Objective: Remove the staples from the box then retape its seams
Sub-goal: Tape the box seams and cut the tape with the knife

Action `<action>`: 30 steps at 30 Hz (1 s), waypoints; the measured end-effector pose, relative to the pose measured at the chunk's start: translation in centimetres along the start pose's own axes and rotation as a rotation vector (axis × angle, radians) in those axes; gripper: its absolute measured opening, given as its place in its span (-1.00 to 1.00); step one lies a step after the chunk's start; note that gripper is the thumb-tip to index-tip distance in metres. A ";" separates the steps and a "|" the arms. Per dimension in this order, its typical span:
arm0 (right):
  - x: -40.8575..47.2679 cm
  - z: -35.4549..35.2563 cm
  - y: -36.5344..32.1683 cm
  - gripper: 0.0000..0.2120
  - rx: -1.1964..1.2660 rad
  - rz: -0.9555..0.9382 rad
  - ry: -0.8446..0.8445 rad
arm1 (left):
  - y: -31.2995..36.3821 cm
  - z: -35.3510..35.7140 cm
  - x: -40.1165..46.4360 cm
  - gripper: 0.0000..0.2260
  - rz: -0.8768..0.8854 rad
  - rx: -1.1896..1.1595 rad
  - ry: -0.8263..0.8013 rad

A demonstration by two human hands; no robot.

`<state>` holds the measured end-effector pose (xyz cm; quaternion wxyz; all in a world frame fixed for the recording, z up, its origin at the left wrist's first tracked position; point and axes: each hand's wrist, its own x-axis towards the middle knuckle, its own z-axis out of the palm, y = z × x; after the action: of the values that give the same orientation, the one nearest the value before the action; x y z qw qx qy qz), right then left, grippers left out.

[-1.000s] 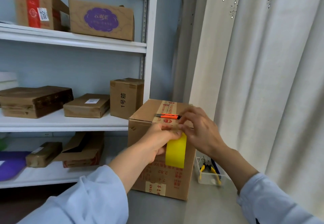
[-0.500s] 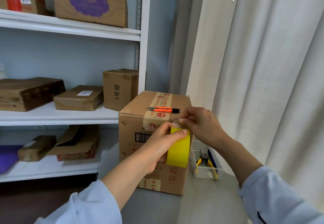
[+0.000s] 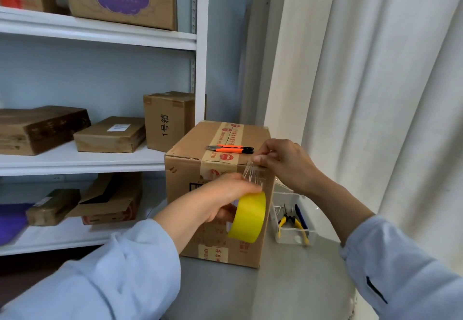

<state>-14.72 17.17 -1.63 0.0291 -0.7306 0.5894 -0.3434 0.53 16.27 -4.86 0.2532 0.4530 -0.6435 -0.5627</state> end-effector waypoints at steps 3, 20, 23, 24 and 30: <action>0.0 -0.1 -0.1 -0.93 0.001 -0.005 -0.030 | -0.9 0.3 0.1 -0.77 -0.057 -0.044 -0.013; 3.7 -4.8 -1.0 -0.82 -0.012 -0.022 -0.138 | 2.1 1.1 -0.4 -0.87 0.150 -0.261 0.153; 4.1 -5.2 -0.3 -0.81 -0.037 0.005 -0.179 | 2.6 1.6 -0.4 -0.78 0.119 -0.282 0.139; 4.2 -5.0 0.0 -0.81 -0.045 0.012 -0.194 | 2.5 1.7 -0.4 -0.78 0.108 -0.282 0.131; 4.1 -3.9 1.5 -0.86 0.010 0.046 -0.229 | 2.3 2.1 0.0 -0.79 0.078 -0.317 0.126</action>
<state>-17.82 14.53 2.55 0.1077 -0.7513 0.5971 -0.2596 -1.94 17.25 -3.15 0.3829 0.4165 -0.5466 -0.6173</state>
